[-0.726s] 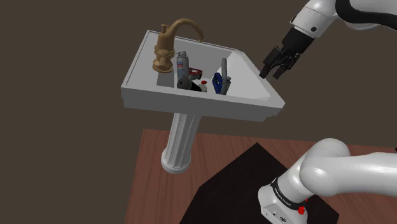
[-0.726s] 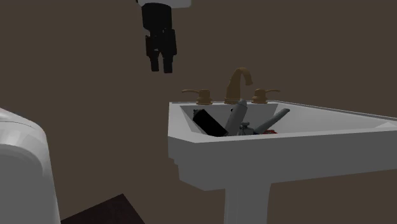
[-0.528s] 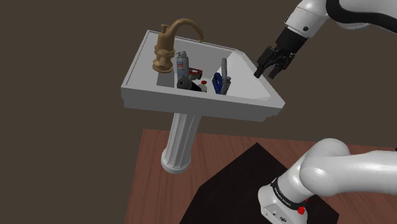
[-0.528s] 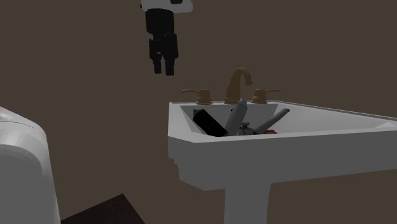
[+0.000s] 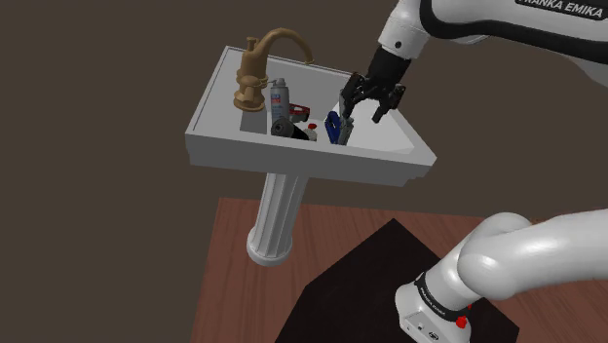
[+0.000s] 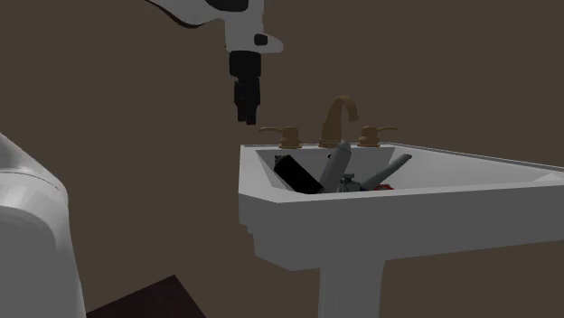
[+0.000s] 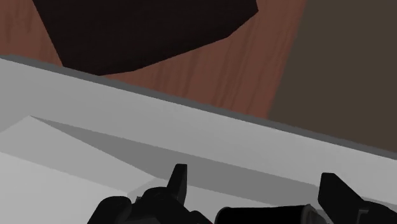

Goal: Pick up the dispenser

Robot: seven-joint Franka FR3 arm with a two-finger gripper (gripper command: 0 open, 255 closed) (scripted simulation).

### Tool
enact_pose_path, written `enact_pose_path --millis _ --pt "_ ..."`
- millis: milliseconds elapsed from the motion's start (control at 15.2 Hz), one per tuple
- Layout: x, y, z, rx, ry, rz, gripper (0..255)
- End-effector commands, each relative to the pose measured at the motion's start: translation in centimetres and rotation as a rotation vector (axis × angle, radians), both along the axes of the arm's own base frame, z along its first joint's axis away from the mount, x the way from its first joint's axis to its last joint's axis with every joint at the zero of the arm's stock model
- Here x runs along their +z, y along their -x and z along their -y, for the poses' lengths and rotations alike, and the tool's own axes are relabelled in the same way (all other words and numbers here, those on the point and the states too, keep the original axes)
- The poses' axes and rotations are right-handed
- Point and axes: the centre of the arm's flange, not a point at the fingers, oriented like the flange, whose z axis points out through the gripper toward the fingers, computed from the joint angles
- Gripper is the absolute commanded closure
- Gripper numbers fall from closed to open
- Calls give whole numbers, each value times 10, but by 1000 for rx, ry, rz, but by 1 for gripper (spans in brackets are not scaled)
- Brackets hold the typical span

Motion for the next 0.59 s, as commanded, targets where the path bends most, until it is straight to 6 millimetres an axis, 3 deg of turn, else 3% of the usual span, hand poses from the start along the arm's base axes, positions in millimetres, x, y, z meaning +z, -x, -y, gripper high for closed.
enact_pose_path --millis 0,528 --pt "-10 -23 -14 -51 3 -19 0" --pt "-55 -119 -55 -241 16 -95 0"
